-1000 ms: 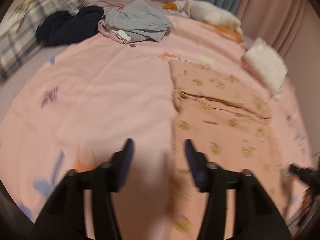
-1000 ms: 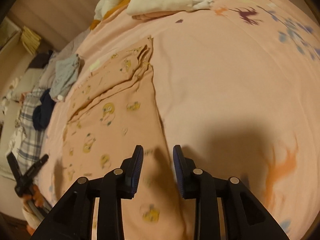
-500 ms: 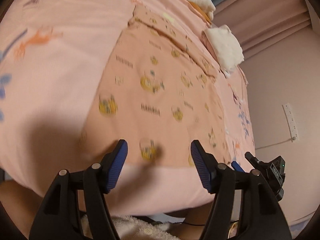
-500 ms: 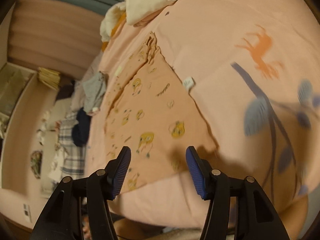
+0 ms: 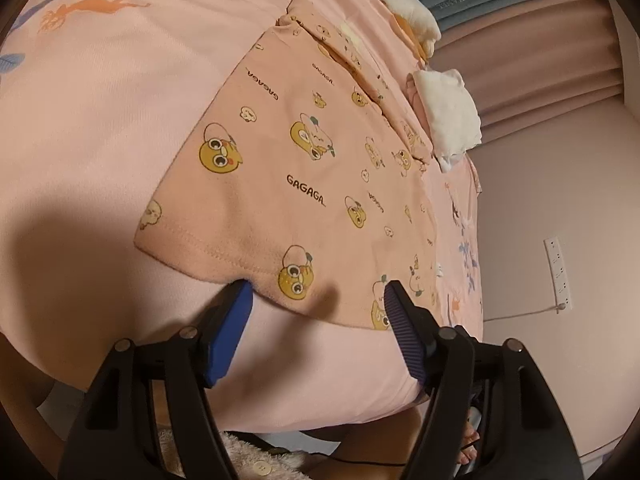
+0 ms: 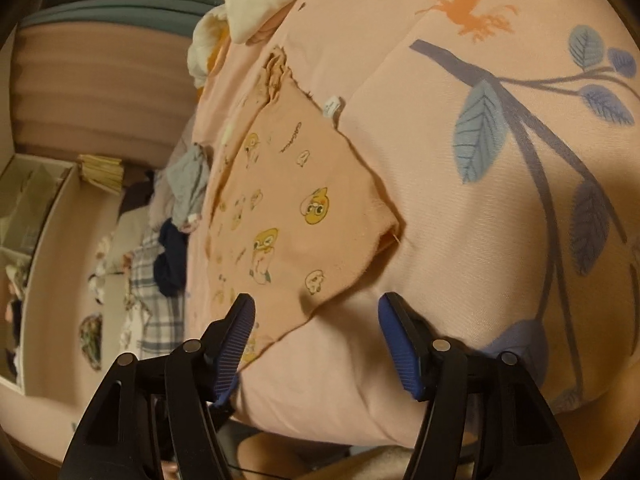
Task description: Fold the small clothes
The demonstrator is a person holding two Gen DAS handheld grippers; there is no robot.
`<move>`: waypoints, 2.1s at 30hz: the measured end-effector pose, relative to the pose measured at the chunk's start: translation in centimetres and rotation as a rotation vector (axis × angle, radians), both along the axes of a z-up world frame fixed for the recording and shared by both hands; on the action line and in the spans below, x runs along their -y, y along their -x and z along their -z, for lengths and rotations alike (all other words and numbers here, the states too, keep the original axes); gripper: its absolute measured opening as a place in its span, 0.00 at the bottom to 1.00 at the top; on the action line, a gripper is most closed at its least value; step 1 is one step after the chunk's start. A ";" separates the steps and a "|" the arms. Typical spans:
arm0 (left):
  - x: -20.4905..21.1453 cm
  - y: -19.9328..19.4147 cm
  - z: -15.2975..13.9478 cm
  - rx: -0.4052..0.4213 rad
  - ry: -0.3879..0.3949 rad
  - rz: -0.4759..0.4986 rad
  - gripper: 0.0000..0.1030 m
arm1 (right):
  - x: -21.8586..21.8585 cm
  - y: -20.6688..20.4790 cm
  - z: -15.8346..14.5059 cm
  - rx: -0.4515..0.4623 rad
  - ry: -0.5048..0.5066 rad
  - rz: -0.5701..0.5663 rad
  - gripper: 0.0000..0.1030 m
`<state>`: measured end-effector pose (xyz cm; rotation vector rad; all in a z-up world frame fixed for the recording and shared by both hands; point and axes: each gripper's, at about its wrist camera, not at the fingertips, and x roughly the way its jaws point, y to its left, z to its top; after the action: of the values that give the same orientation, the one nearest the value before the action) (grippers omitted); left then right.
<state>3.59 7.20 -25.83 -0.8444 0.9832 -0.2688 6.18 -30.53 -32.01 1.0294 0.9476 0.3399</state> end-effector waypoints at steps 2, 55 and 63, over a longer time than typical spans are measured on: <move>0.2 0.1 0.0 0.009 -0.018 -0.003 0.67 | 0.1 0.1 0.1 0.006 -0.009 -0.001 0.62; 1.0 -4.2 0.0 0.045 -0.049 -0.016 0.76 | -3.6 -1.3 -1.6 0.130 0.151 -0.041 1.00; 0.4 -2.8 -0.2 -0.032 -0.006 0.007 0.74 | -2.7 -2.0 -1.7 0.107 0.078 -0.037 1.00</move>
<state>6.35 6.85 -25.61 -0.8421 1.0165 -0.2585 8.18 -27.79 -30.35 0.9142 0.8776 0.3825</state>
